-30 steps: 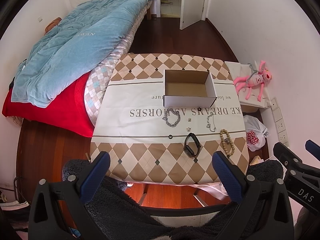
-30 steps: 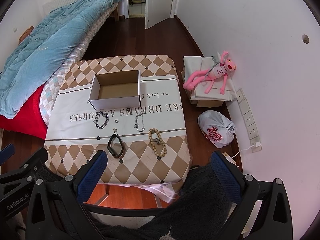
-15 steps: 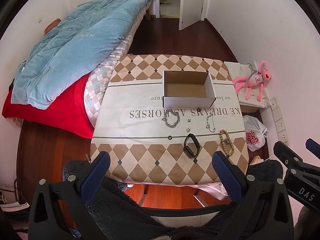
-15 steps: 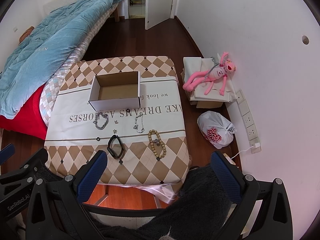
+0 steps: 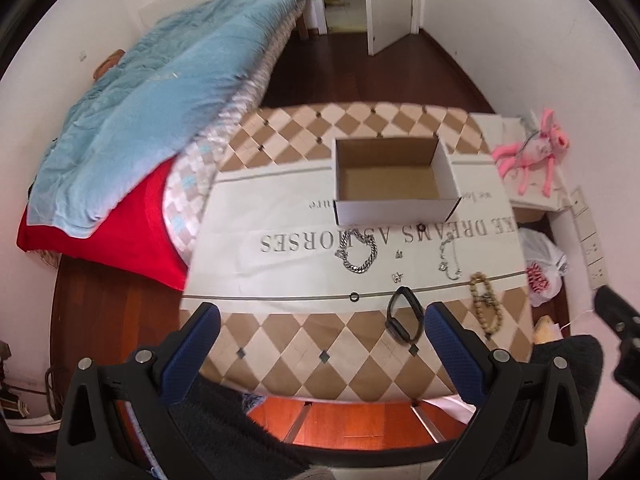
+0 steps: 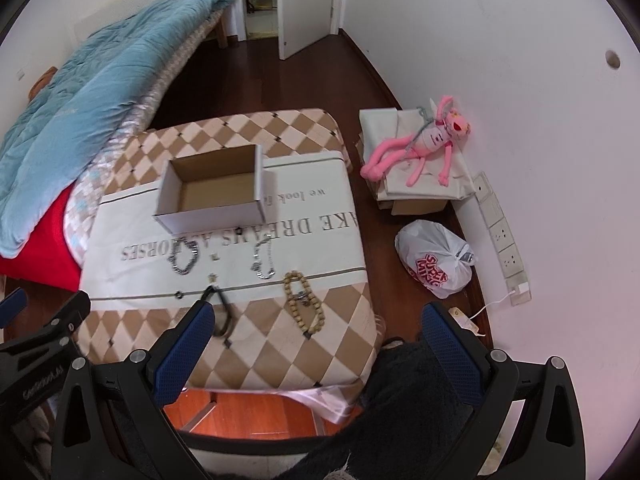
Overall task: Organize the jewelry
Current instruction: 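Grasp the black watch with the left tool while the right tool grasps the wooden bead bracelet, then carry the watch into the box with the left tool while the right tool drops the beads in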
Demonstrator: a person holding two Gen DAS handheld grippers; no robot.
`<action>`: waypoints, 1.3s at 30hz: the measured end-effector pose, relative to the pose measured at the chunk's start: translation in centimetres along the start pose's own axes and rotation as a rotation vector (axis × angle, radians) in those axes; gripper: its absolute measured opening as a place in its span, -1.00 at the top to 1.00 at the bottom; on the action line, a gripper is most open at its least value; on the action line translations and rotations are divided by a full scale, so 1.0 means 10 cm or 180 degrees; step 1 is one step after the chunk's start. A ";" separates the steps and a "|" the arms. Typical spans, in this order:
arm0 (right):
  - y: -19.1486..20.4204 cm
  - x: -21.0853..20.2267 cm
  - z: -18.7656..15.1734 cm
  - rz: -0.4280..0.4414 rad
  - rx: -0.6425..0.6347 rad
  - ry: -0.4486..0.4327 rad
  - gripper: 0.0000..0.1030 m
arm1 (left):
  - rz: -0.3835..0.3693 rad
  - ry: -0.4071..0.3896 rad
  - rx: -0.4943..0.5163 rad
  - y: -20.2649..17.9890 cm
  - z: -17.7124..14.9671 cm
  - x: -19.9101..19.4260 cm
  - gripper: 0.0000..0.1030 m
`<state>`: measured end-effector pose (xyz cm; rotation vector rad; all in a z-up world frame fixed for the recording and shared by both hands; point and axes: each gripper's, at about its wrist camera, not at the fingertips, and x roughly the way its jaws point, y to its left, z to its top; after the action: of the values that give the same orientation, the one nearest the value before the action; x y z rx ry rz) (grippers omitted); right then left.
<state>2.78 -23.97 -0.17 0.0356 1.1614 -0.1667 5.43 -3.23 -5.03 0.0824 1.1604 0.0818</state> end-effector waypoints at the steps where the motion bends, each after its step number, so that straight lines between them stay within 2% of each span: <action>1: -0.05 0.11 0.04 -0.0024 0.0024 0.0037 -1.00 | -0.0013 0.0061 0.0011 -0.03 0.00 0.12 -1.00; 2: -0.09 0.22 0.03 -0.0050 0.0042 0.0067 -0.99 | -0.0027 0.0141 0.0035 -0.08 0.01 0.27 -1.00; 6: -0.26 0.82 -0.02 -0.0133 0.0114 0.0354 -0.72 | -0.0026 0.0440 0.0125 -0.27 -0.03 0.79 -1.00; 9: -0.41 1.34 -0.11 0.0001 0.0201 0.0656 -0.51 | -0.0070 0.0700 0.0140 -0.40 -0.11 1.14 -0.99; 11: -0.45 1.64 -0.18 0.0095 0.0230 0.0804 -0.44 | -0.0122 0.0855 0.0103 -0.45 -0.17 1.32 -0.94; 12: -0.45 1.76 -0.22 0.0136 0.0222 0.0844 -0.39 | -0.0146 0.0936 0.0076 -0.46 -0.21 1.41 -0.86; 14: -0.42 1.98 -0.31 0.0164 0.0201 0.0935 -0.31 | -0.0217 0.1072 0.0011 -0.50 -0.26 1.57 -0.48; 16: -0.38 2.16 -0.37 0.0198 0.0188 0.0986 -0.18 | -0.0312 0.1245 -0.0077 -0.49 -0.34 1.73 -0.33; 19: -0.31 2.36 -0.44 0.0273 0.0168 0.0998 -0.01 | -0.0472 0.1356 -0.0208 -0.45 -0.40 1.86 -0.15; 21: -0.24 2.42 -0.47 0.0322 0.0121 0.0997 0.03 | -0.0569 0.1370 -0.0258 -0.45 -0.42 1.92 0.00; 24: -0.13 2.47 -0.49 0.0374 0.0028 0.1000 0.06 | -0.0616 0.1303 -0.0225 -0.47 -0.42 1.99 0.36; 26: -0.08 2.53 -0.50 0.0393 -0.0037 0.1024 0.20 | -0.0611 0.1279 -0.0172 -0.48 -0.41 2.02 0.68; 28: 0.00 2.52 -0.51 0.0244 -0.0171 0.0953 0.33 | -0.0582 0.1187 -0.0092 -0.48 -0.40 2.03 0.79; 29: 0.03 2.51 -0.51 0.0236 -0.0202 0.0910 0.39 | -0.0563 0.1139 -0.0054 -0.47 -0.39 2.03 0.81; 32: 0.08 2.49 -0.49 0.0244 -0.0193 0.0859 0.79 | -0.0500 0.1076 -0.0003 -0.44 -0.37 2.01 0.82; 39: 0.07 2.38 -0.52 0.0610 0.0050 0.0900 0.82 | -0.0497 0.0928 -0.0018 -0.23 -0.36 1.78 0.82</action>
<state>7.36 -25.35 -24.08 0.1885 1.4308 -0.0001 9.25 -3.52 -22.90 -0.0264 1.4536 -0.0429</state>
